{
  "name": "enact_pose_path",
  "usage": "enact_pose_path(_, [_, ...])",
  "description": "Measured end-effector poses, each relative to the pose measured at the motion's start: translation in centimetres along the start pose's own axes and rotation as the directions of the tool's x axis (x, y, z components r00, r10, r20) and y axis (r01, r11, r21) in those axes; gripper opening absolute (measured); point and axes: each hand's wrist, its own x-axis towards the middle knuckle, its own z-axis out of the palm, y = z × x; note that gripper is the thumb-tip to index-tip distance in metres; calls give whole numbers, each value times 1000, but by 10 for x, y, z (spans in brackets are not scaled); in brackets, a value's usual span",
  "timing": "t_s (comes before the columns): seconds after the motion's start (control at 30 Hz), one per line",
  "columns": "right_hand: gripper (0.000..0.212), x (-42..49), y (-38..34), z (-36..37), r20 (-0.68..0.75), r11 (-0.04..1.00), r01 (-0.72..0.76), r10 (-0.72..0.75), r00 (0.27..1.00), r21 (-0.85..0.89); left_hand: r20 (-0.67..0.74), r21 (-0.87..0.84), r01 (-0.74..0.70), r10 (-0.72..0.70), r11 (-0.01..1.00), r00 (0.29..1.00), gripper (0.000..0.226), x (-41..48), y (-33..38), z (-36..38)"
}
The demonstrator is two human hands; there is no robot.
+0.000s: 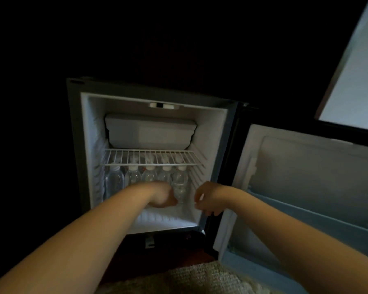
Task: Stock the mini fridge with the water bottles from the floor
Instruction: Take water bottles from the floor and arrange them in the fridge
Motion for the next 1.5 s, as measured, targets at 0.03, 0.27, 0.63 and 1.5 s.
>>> enact_pose_path(0.03, [33, -11, 4, -3, -8, 1000, 6, -6, 1000, -10, 3, -12, -19, 19, 1000, 1000, 40, -8, 9, -4])
enact_pose_path(0.27, [30, -92, 44, -27, -112, 999, 38, -39, 993, -8, -13, 36, -172, 173, 984, 985, 43, -55, 73, -23])
enact_pose_path(0.63, [30, -212, 160, -26, -226, 997, -44, 59, 972, 68, 118, 104, -398, 386, 911, 915, 43, -97, 221, 4])
enact_pose_path(1.5, [49, -379, 390, 261, 20, 763, -645, 645, 764, 36, 448, -343, -364, 491, 866, 747, 55, -149, 430, 349])
